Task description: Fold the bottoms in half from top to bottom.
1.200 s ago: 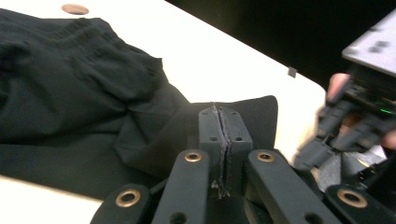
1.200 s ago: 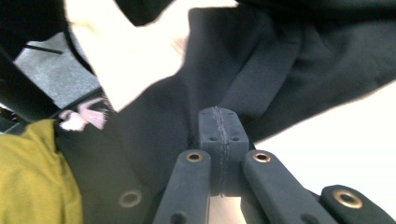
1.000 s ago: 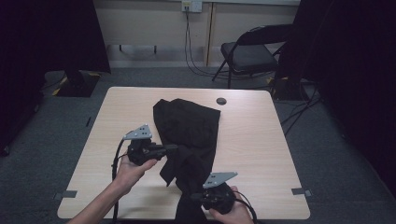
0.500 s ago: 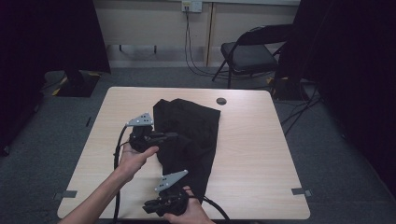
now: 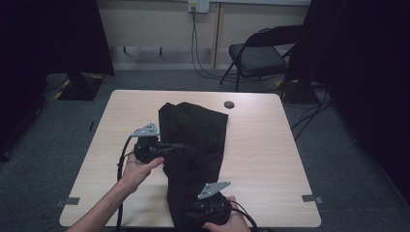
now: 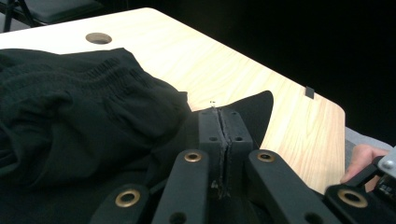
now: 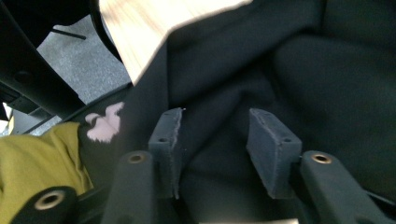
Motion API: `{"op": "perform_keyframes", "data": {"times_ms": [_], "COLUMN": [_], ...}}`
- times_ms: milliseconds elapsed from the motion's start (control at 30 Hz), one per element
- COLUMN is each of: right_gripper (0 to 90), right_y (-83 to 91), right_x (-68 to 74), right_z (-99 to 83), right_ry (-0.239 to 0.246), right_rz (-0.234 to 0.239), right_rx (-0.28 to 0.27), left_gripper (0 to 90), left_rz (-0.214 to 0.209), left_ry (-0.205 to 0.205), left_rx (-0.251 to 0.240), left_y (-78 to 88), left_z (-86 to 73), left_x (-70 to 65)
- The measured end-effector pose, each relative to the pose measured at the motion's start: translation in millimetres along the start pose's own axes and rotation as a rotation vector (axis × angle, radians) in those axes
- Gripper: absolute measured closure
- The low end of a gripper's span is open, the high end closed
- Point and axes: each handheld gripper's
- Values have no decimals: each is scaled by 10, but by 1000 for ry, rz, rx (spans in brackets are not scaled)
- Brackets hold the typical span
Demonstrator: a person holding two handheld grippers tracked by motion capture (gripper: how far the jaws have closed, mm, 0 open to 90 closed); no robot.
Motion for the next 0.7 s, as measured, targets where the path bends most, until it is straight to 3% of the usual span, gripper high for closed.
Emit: {"op": "perform_keyframes", "data": {"times_ms": [133, 200, 233, 300, 567, 700], "right_gripper": [530, 527, 528, 561, 533, 540], "right_y": [-153, -240, -264, -308, -624, -643], "right_x": [98, 138, 162, 234, 400, 436], "right_z": [17, 38, 53, 90, 333, 434], "right_ry": [72, 69, 85, 107, 124, 143], "right_rz": [21, 56, 89, 108, 199, 201], "right_rx": [34, 41, 38, 45, 38, 17], "left_gripper": [888, 888, 888, 888, 888, 888], "left_rz": [-7, -10, -9, -13, -2, 8], "left_ry": [-10, -20, -23, -28, -23, -26], "left_rx": [8, 11, 9, 13, 15, 18], "left_y": [-41, -41, -39, -30, 8, 59], "left_z": [1, 6, 6, 9, 6, -4], "left_x": [-29, -46, -52, -53, -20, 4]}}
Point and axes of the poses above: each handheld gripper's, and its own axes: y roughly backward along the jaws, z roughly out of its top, x roughly to its left, and after that the axes turned 7 degrees about y, right-handed
